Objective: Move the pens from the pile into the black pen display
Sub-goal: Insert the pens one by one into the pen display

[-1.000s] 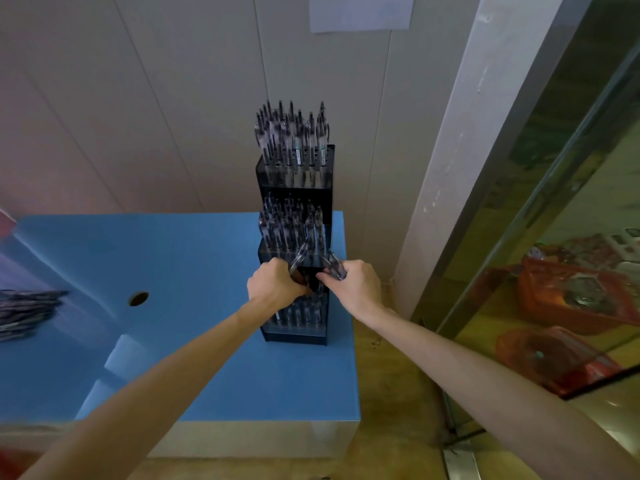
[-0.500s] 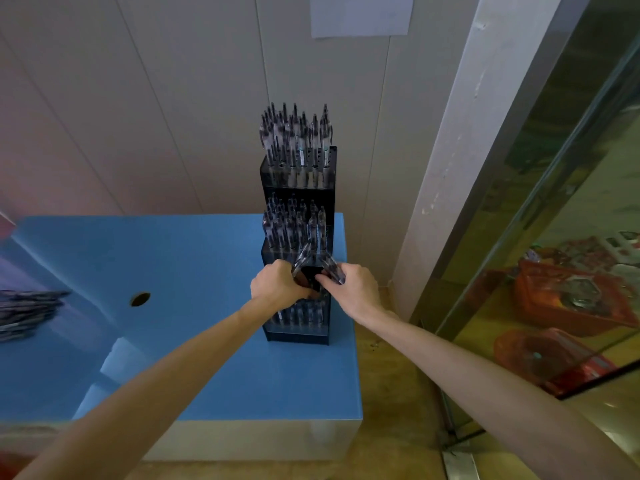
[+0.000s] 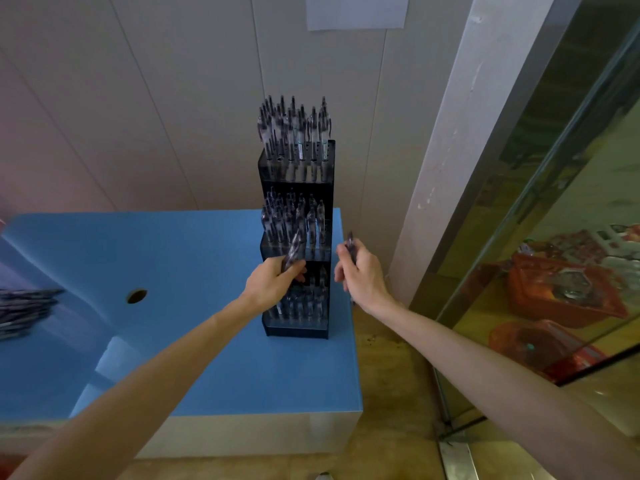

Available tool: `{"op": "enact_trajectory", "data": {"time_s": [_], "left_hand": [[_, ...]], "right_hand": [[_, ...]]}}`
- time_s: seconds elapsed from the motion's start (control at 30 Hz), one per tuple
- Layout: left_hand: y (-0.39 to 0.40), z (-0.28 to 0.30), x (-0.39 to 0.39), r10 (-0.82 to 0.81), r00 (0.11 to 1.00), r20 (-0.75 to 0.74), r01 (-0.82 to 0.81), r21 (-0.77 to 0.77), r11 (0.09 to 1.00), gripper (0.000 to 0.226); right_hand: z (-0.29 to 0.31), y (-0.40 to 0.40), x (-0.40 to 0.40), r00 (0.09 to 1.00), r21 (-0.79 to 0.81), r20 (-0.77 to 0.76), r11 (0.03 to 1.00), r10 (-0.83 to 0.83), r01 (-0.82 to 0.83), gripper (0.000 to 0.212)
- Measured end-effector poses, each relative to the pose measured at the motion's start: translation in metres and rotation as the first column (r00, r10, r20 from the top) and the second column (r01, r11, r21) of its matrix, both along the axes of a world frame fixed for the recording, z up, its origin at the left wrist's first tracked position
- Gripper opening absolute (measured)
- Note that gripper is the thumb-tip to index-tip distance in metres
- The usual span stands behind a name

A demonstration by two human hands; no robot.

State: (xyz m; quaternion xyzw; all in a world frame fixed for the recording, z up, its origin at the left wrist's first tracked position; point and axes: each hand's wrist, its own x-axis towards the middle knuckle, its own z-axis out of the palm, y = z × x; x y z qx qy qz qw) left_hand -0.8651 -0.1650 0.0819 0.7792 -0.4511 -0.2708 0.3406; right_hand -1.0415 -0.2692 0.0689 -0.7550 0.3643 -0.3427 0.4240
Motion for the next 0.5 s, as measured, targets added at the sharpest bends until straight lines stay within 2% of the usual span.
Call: {"op": "enact_trajectory", "data": {"time_s": [0.1,0.3,0.5], "left_hand": [[0.001,0.003,-0.002,0.000,0.999,-0.047,0.000,-0.014,1.000,0.033],[0.007,0.005,-0.003,0.081,0.971,-0.224,-0.099,-0.071,0.993,0.027],[0.017,0.019,0.000,0.012,0.976,-0.217,-0.027,-0.067,0.997,0.031]], "right_hand": [[0.004,0.001,-0.001,0.999,0.013,0.045,1.000,-0.020,0.019,0.026],[0.009,0.004,-0.004,0.997,0.069,0.078,0.998,-0.005,0.000,0.018],[0.011,0.007,-0.002,0.991,0.104,0.136,0.994,0.017,-0.032,0.022]]}}
